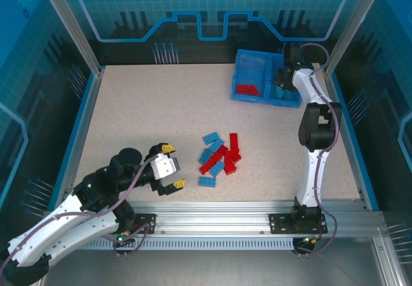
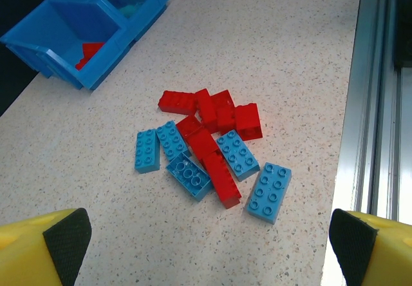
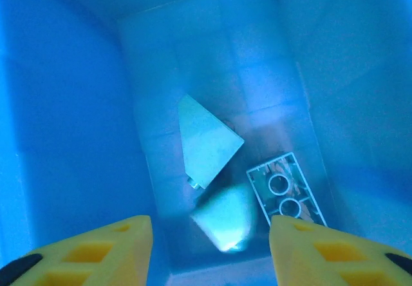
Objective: Sort the legos into containers by color
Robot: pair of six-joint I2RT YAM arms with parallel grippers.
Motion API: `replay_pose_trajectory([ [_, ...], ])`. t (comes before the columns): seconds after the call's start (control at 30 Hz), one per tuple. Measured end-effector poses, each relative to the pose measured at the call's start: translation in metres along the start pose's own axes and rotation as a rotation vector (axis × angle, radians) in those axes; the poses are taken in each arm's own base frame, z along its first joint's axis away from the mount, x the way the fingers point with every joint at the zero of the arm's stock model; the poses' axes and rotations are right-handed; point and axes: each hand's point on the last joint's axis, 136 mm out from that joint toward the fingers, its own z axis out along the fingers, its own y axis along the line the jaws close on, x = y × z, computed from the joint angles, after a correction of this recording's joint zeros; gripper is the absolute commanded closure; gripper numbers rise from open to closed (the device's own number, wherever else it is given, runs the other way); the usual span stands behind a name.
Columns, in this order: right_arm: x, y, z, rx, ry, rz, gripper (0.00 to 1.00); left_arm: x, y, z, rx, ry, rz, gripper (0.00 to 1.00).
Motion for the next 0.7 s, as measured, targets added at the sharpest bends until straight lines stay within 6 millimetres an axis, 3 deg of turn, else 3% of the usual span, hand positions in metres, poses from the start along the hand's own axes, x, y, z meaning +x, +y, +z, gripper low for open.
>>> replay_pose_trajectory([
  [0.17, 0.004, -0.003, -0.007, 0.005, 0.01, -0.004, 0.46, 0.001, 0.0, 0.002, 0.003, 0.007, -0.002, 0.01],
  [0.3, 0.026, -0.015, -0.028, 0.006, 0.025, -0.005, 0.45, 0.001, -0.002, 0.003, 0.013, 0.008, -0.003, 0.01],
  [0.4, 0.043, -0.024, -0.058, -0.018, 0.005, 0.0, 0.44, 0.001, -0.003, 0.003, 0.022, 0.004, -0.005, 0.01],
  [0.53, 0.071, -0.032, -0.114, -0.104, -0.061, 0.009, 0.41, 0.0, -0.004, 0.003, 0.028, -0.001, -0.022, 0.01],
  [0.6, 0.089, -0.024, -0.141, -0.18, -0.1, -0.014, 0.39, 0.0, -0.004, 0.003, 0.027, 0.0, -0.029, 0.01],
  [0.7, 0.13, 0.008, -0.175, -0.299, -0.118, -0.116, 0.38, 0.0, -0.003, 0.003, 0.025, 0.001, -0.031, 0.01],
])
